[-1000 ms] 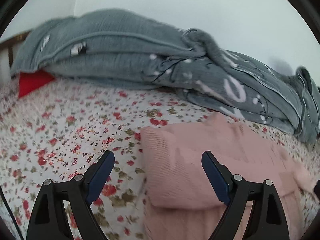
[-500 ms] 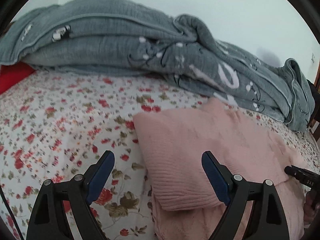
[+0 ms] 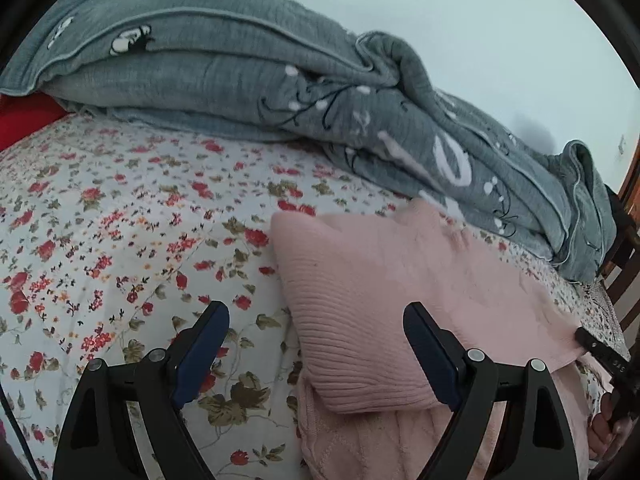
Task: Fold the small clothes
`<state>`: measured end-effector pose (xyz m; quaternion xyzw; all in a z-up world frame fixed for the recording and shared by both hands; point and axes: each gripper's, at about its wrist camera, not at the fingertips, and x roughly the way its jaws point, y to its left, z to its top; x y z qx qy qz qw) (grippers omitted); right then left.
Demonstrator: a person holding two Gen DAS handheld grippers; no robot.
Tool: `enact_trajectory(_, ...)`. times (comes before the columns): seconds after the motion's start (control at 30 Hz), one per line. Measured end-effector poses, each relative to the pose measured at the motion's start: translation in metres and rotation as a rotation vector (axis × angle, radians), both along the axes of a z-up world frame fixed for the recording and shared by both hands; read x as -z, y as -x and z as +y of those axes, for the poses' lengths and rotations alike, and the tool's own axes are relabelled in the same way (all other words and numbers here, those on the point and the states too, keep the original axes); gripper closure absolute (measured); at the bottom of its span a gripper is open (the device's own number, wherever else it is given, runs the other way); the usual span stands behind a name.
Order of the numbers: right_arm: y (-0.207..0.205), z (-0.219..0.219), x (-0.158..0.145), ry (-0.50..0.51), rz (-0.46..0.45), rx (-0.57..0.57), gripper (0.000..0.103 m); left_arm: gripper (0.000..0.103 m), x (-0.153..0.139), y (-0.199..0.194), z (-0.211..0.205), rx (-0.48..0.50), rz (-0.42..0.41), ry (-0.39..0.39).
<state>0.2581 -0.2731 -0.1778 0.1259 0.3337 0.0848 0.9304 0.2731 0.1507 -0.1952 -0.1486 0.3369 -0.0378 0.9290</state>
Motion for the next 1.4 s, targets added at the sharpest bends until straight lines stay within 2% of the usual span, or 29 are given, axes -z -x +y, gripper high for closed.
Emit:
enact_trajectory(0.1, -0.004, 0.007, 0.006, 0.061, 0.042, 0.017, 0.1, 0.016, -0.004, 0.005, -0.003, 0.022, -0.051, -0.002)
enact_trajectory(0.17, -0.01, 0.015, 0.012, 0.113, 0.085, 0.004, 0.099, 0.016, -0.011, 0.012, -0.007, 0.087, -0.13, 0.014)
enact_trajectory(0.23, -0.011, 0.017, 0.017, 0.144, 0.115, 0.007, 0.099, 0.016, -0.013, 0.016, -0.016, 0.131, -0.162, -0.009)
enact_trajectory(0.33, -0.012, 0.014, 0.02, 0.127, 0.13, 0.002, 0.097, 0.016, -0.002, 0.007, -0.032, 0.191, -0.092, -0.063)
enact_trajectory(0.4, -0.011, 0.012, 0.021, 0.113, 0.137, 0.002, 0.096, 0.016, 0.01, -0.009, -0.042, 0.19, 0.027, -0.115)
enact_trajectory(0.43, -0.012, 0.012, 0.021, 0.112, 0.139, 0.002, 0.096, 0.016, 0.021, -0.02, -0.046, 0.166, 0.122, -0.152)
enact_trajectory(0.47, -0.011, 0.013, 0.021, 0.114, 0.14, 0.002, 0.096, 0.015, 0.027, -0.026, -0.047, 0.166, 0.171, -0.153)
enact_trajectory(0.53, -0.011, 0.015, 0.021, 0.121, 0.142, -0.001, 0.094, 0.014, 0.027, -0.026, -0.043, 0.166, 0.165, -0.125)
enact_trajectory(0.6, -0.011, 0.018, 0.021, 0.13, 0.145, -0.014, 0.087, 0.014, 0.029, -0.024, -0.041, 0.164, 0.166, -0.105)
enact_trajectory(0.8, -0.01, 0.027, 0.02, 0.175, 0.139, -0.035, 0.076, 0.012, 0.032, -0.021, -0.045, 0.161, 0.167, -0.137)
enact_trajectory(1.07, -0.009, 0.029, 0.02, 0.186, 0.138, -0.047, 0.069, 0.012, 0.032, -0.023, -0.045, 0.161, 0.168, -0.134)
enact_trajectory(1.4, -0.01, 0.03, 0.02, 0.192, 0.138, -0.048, 0.065, 0.011, 0.031, -0.023, -0.045, 0.162, 0.169, -0.134)
